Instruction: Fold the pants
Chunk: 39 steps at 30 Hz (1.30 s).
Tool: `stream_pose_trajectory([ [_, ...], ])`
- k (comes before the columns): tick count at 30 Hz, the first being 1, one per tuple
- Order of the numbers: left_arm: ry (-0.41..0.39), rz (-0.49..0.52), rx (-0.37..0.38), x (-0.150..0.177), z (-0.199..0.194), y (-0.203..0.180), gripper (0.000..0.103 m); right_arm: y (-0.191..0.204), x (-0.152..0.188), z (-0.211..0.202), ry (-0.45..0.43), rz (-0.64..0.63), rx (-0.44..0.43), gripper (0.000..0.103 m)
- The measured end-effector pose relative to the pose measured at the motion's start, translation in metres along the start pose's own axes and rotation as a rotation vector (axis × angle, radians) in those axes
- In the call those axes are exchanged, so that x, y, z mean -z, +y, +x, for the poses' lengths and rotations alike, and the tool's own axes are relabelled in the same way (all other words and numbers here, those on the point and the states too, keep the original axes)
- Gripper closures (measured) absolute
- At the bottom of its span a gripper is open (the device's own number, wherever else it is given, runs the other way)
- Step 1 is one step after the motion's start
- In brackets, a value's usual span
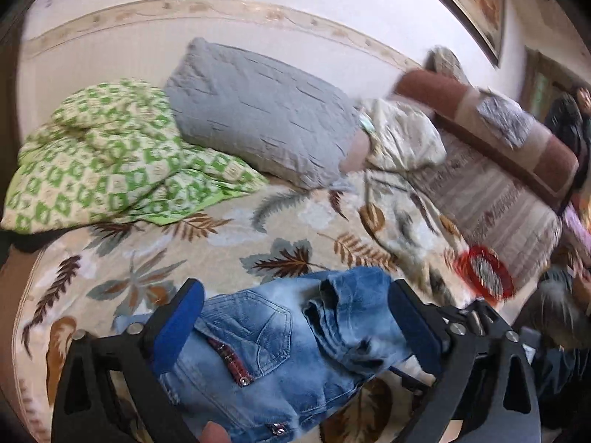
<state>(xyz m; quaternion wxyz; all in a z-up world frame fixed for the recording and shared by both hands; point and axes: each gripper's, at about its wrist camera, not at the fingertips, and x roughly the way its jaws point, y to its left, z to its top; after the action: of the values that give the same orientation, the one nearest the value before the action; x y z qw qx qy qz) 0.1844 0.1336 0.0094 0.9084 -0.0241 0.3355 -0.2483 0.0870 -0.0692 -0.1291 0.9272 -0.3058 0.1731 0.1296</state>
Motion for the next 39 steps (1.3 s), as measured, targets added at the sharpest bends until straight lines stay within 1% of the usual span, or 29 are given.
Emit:
stream_pose_trajectory([
  [1,-0.012,-0.029,-0.017,0.001,-0.006,0.001,0.0,-0.006,0.0,-0.008,-0.011,0.015,0.002,0.013],
  [3,-0.029,-0.077,-0.052,0.004,-0.015,0.002,0.0,-0.02,-0.002,-0.02,-0.033,0.058,-0.031,0.008],
  [4,-0.039,-0.106,-0.074,0.007,-0.021,0.002,0.0,-0.026,-0.003,-0.027,-0.041,0.073,-0.04,0.008],
  [7,-0.075,-0.185,-0.101,0.021,-0.036,0.001,0.0,-0.039,-0.007,-0.034,-0.049,0.101,-0.083,0.007],
  [10,-0.107,-0.226,-0.143,0.044,-0.045,-0.007,0.0,-0.058,-0.011,-0.034,-0.038,0.162,-0.213,0.007],
  [12,-0.097,-0.237,-0.183,0.062,-0.044,-0.016,0.0,-0.07,-0.016,-0.03,-0.035,0.183,-0.31,0.007],
  [14,-0.08,-0.259,-0.207,0.08,-0.038,-0.022,0.0,-0.081,-0.023,-0.026,-0.036,0.172,-0.365,0.007],
  [16,-0.082,-0.277,-0.236,0.096,-0.033,-0.026,0.0,-0.091,-0.031,-0.021,-0.042,0.158,-0.385,0.007],
  [18,-0.093,-0.337,-0.273,0.114,-0.028,-0.025,0.0,-0.104,-0.047,-0.008,-0.032,0.154,-0.449,0.007],
  [19,-0.091,-0.372,-0.274,0.12,-0.026,-0.023,0.0,-0.11,-0.058,0.001,-0.024,0.151,-0.494,0.007],
  [20,-0.092,-0.41,-0.27,0.129,-0.023,-0.019,0.0,-0.113,-0.065,0.005,-0.019,0.145,-0.521,0.007],
  [21,-0.092,-0.443,-0.28,0.136,-0.021,-0.016,0.0,-0.115,-0.078,0.014,-0.013,0.129,-0.576,0.007],
  [22,-0.09,-0.48,-0.305,0.143,-0.018,-0.012,0.0,-0.114,-0.087,0.021,-0.005,0.114,-0.614,0.007],
  [23,-0.095,-0.51,-0.318,0.149,-0.015,-0.007,0.0,-0.111,-0.1,0.029,0.003,0.092,-0.646,0.007],
  [25,-0.11,-0.58,-0.317,0.162,-0.012,0.002,0.0,-0.1,-0.124,0.049,0.036,0.045,-0.727,0.007],
  [27,-0.125,-0.666,-0.297,0.177,-0.009,0.016,0.0,-0.084,-0.149,0.072,0.074,0.019,-0.832,0.007],
  [28,-0.129,-0.697,-0.299,0.183,-0.009,0.021,0.0,-0.072,-0.162,0.085,0.1,0.006,-0.884,0.007],
  [29,-0.137,-0.734,-0.305,0.19,-0.008,0.027,0.0,-0.064,-0.168,0.093,0.109,-0.001,-0.903,0.007],
  [31,-0.16,-0.801,-0.295,0.202,-0.008,0.039,0.0,-0.039,-0.189,0.115,0.151,-0.049,-0.983,0.007],
  [32,-0.192,-0.846,-0.274,0.208,-0.009,0.047,0.0,-0.025,-0.197,0.125,0.164,-0.08,-0.997,0.007],
  [34,-0.232,-0.896,-0.239,0.214,-0.009,0.055,0.0,0.007,-0.214,0.149,0.222,-0.164,-1.046,0.008],
  [35,-0.244,-0.922,-0.215,0.217,-0.006,0.059,0.0,0.014,-0.218,0.155,0.235,-0.182,-1.045,0.008],
  [36,-0.253,-0.934,-0.187,0.218,-0.003,0.061,0.0,0.027,-0.224,0.167,0.258,-0.207,-1.055,0.008],
  [39,-0.275,-0.965,-0.164,0.218,0.008,0.067,0.0,0.054,-0.236,0.195,0.305,-0.252,-1.076,0.008],
])
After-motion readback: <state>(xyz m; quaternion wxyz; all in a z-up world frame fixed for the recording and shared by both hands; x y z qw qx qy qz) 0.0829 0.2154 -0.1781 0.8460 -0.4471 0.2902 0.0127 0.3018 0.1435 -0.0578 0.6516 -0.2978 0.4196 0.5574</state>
